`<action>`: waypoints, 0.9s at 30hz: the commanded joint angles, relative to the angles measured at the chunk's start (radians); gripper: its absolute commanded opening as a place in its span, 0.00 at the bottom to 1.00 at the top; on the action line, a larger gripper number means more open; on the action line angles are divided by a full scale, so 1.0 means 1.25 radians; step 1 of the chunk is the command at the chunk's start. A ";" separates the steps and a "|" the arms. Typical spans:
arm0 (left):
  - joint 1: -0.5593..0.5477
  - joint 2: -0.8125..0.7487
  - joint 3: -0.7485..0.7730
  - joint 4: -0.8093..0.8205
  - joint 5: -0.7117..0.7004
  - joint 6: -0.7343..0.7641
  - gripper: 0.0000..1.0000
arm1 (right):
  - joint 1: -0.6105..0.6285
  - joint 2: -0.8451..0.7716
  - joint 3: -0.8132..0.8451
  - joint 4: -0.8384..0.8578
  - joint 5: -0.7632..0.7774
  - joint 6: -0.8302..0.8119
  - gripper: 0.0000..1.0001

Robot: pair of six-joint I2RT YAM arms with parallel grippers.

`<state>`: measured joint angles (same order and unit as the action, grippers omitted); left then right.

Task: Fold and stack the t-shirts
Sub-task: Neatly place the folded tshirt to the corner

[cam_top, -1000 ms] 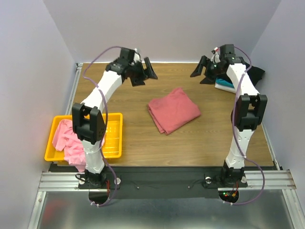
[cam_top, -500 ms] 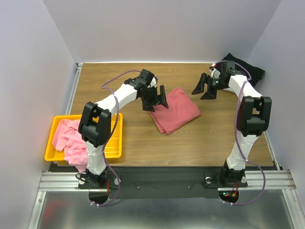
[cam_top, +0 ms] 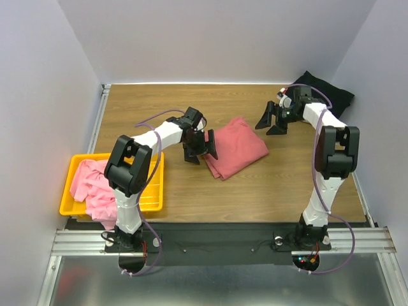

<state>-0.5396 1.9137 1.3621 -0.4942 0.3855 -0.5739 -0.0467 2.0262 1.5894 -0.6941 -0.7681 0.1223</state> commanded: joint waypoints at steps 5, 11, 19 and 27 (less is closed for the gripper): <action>-0.002 0.002 0.034 0.058 -0.024 -0.002 0.95 | -0.002 0.053 0.022 0.040 -0.033 -0.028 0.87; -0.002 0.062 0.075 0.058 -0.026 0.003 0.88 | 0.003 0.082 0.007 0.063 -0.058 -0.032 0.87; -0.002 0.083 0.069 0.080 -0.002 0.006 0.86 | 0.079 0.092 -0.031 0.079 -0.041 -0.045 0.87; -0.002 0.096 0.053 0.116 0.024 -0.018 0.85 | 0.158 0.076 -0.076 0.091 -0.059 -0.054 0.87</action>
<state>-0.5385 2.0224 1.4311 -0.3813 0.3954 -0.5850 0.1059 2.1342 1.5295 -0.6052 -0.8349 0.0841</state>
